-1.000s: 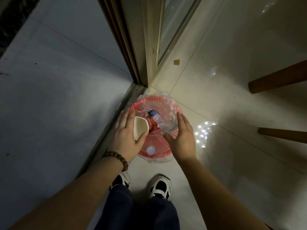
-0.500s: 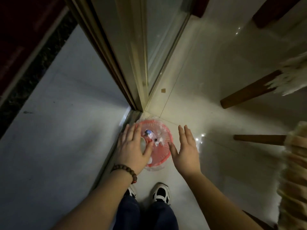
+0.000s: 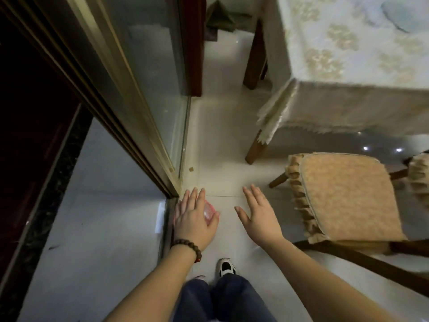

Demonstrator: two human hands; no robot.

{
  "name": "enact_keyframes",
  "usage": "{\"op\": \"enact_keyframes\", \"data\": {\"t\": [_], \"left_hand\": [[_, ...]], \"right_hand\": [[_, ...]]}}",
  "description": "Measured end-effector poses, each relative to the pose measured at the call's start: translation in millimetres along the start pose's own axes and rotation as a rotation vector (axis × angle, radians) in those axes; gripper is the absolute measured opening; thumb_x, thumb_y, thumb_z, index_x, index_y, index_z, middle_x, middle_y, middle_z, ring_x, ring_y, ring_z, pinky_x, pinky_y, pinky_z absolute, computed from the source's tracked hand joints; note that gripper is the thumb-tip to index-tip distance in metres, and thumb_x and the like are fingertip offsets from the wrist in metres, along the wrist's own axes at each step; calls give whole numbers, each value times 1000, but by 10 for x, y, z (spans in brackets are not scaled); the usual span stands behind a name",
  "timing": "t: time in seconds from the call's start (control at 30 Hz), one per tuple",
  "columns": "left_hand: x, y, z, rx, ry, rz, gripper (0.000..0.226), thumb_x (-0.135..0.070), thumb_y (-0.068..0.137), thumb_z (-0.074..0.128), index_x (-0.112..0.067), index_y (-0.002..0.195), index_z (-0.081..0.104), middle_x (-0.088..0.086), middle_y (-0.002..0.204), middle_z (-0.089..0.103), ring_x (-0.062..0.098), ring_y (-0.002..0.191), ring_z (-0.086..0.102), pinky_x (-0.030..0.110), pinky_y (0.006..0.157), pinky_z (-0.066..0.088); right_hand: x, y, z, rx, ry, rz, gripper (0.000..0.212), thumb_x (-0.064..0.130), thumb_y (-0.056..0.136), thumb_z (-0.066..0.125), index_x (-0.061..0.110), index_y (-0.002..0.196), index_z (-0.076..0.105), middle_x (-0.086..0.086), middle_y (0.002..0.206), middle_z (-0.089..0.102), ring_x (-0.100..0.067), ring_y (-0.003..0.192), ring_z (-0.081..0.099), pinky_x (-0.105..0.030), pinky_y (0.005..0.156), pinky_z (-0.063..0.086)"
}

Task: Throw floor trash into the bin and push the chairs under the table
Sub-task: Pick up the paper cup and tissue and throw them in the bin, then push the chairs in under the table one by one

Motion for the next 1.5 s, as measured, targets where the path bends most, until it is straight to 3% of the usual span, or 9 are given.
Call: {"op": "enact_keyframes", "data": {"t": [0.27,0.47,0.87,1.03,1.23,1.5], "left_hand": [[-782,-404,37,77,13,225,74,-59,87,37,-25,149,14,-1,157,15,15,144,1,39,117,4],[-1471,-746,383,186,30,449,80,-67,83,25,-24,149,13,0,157,15,15,144,2,38,117,3],[-3039,-1846,973,268,33,767,75,-60,88,41,-18,147,22,4,154,25,20,142,14,38,116,9],[-3502,-2415,1338,218,34,739,71,-58,87,44,-17,143,30,5,149,34,21,139,23,41,115,17],[-4082,-3215,1766,145,-22,590,69,-53,89,47,-18,145,26,3,151,30,20,140,20,42,116,16],[-4784,-3719,1732,-32,-95,440,68,-52,88,48,-19,144,28,3,150,31,19,140,20,44,116,17]], "right_hand": [[-293,-835,-574,-227,35,200,60,47,95,42,20,147,27,-3,157,21,-18,145,12,-29,115,8],[-741,-1589,-765,-389,155,404,59,46,94,47,20,145,32,-4,155,25,-19,143,17,-35,116,18],[-2081,-3494,-1344,-657,214,818,58,46,94,45,20,144,32,-5,154,26,-21,141,20,-35,114,19],[-2772,-4023,-1548,-685,254,797,56,45,94,46,23,143,31,-2,154,26,-20,141,22,-36,113,22],[-3674,-4545,-1880,-603,238,623,56,46,93,46,25,143,30,0,153,26,-18,141,20,-36,112,23],[-4343,-4766,-2653,-544,178,423,55,43,93,48,21,142,34,-2,152,30,-20,141,22,-39,114,22]]}}
Point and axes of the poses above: each hand's wrist, its own y-axis towards the middle knuckle, its own z-axis out of the palm, x = y × z, the point moved 5 cm from there along y, towards the middle knuckle
